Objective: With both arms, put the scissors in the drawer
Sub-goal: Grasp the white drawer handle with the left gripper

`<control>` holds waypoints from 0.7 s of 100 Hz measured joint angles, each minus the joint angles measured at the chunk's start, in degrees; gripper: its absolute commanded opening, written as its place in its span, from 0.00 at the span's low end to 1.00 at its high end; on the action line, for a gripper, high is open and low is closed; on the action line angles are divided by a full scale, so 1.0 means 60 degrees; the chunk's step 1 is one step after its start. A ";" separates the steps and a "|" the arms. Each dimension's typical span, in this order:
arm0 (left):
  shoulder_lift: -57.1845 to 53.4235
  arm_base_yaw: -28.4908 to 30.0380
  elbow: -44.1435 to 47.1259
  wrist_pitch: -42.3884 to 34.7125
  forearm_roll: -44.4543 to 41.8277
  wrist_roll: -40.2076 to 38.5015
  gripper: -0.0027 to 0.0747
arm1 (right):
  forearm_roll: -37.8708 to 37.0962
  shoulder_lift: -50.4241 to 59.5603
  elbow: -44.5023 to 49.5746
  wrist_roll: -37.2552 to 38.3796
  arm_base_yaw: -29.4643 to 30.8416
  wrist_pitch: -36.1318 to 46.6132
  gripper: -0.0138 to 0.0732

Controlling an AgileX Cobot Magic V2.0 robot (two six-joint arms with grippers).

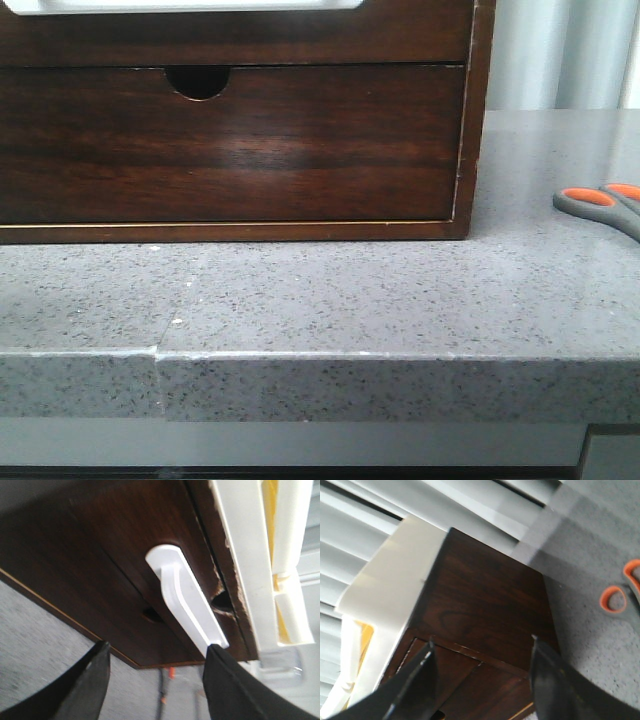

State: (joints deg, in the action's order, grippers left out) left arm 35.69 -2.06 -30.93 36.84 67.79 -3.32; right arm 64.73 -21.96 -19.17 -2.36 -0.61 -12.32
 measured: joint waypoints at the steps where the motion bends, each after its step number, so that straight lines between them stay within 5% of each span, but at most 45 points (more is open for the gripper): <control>1: 0.0032 -0.0046 0.0000 0.0000 0.0102 0.0034 0.54 | 0.0024 -0.0036 0.0000 0.0000 0.0000 -0.0001 0.58; 28: 0.1315 -0.0886 0.0000 -0.0075 0.4179 0.1651 0.51 | 0.0254 -0.0623 0.0000 0.0000 0.0000 -0.0340 0.58; 70: 0.3517 -0.1524 -0.0189 -0.0106 0.5668 0.2711 0.51 | 0.0269 -0.0638 0.0000 0.0000 0.0000 -0.0340 0.58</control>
State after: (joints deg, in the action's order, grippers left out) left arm 56.79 -11.20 -32.06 36.21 101.80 12.94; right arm 66.34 -25.79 -19.17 -2.36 -0.61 -14.37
